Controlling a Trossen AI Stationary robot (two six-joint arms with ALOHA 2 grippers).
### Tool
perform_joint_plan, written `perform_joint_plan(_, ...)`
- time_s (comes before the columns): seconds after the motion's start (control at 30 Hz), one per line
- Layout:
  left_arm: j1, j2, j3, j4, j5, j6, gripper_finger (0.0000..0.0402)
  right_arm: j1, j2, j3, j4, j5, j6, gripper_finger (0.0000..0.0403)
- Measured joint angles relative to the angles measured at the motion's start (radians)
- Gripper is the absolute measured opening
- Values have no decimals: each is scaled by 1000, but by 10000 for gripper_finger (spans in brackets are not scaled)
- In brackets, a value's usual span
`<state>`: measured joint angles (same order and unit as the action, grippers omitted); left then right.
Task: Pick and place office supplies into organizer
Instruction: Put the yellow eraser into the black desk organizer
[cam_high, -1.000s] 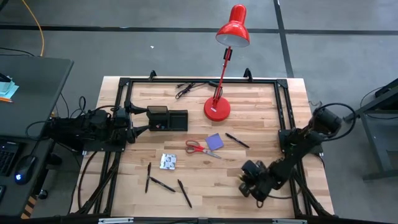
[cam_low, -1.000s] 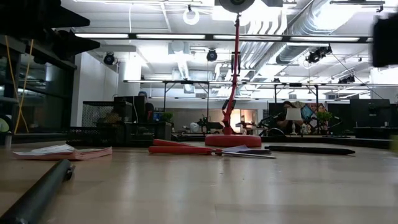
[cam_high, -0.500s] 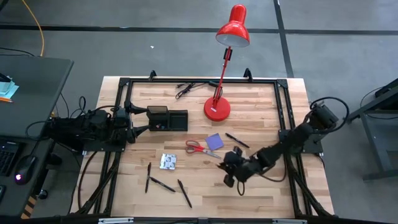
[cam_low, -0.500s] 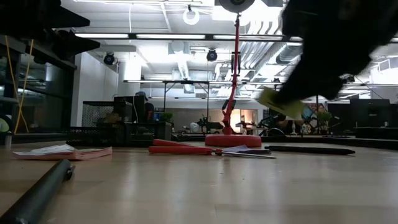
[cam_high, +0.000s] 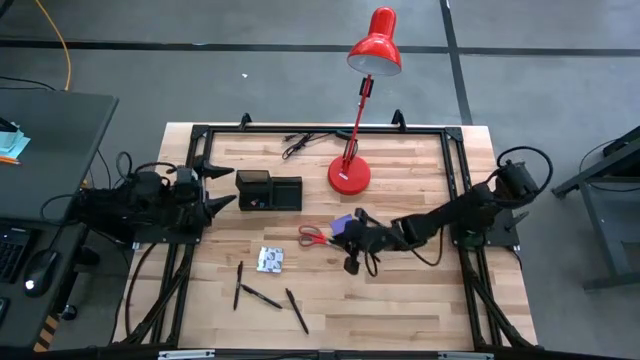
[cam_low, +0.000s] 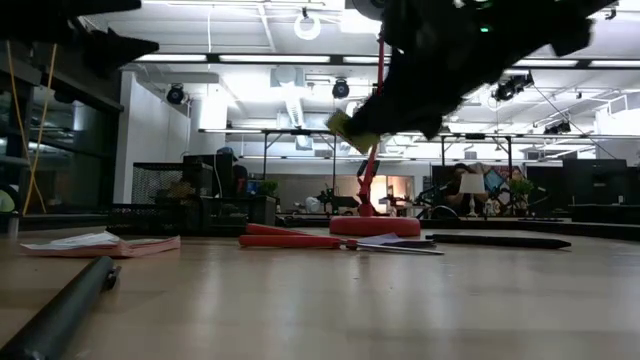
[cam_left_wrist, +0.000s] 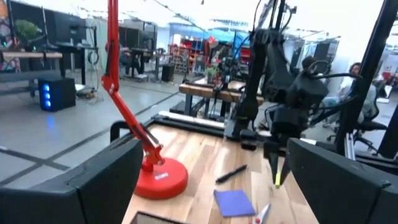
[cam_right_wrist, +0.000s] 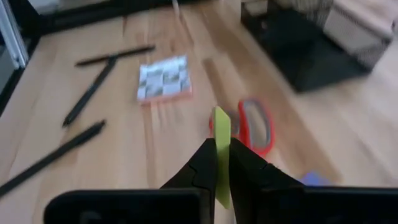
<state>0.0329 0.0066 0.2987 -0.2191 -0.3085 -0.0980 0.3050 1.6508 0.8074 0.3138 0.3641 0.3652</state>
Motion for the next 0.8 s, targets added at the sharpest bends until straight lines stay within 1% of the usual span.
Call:
perform_joint_plan(0.13,0,0,19,2,0,43,381,-57,63,48,65,-48,-98,12)
perform_joint_plan(0.33,0,0,20,-4,-20,76,381,-144,221,207,51,-53,-179,17)
perform_joint_plan(0.47,0,0,20,-31,-59,75,381,-192,335,355,28,-91,-270,16)
perform_joint_plan(0.67,0,0,20,-44,-62,67,381,-241,468,588,-29,-150,-391,16)
perform_joint_plan(0.8,0,0,20,-45,-61,64,381,-270,556,743,-91,-199,-435,16)
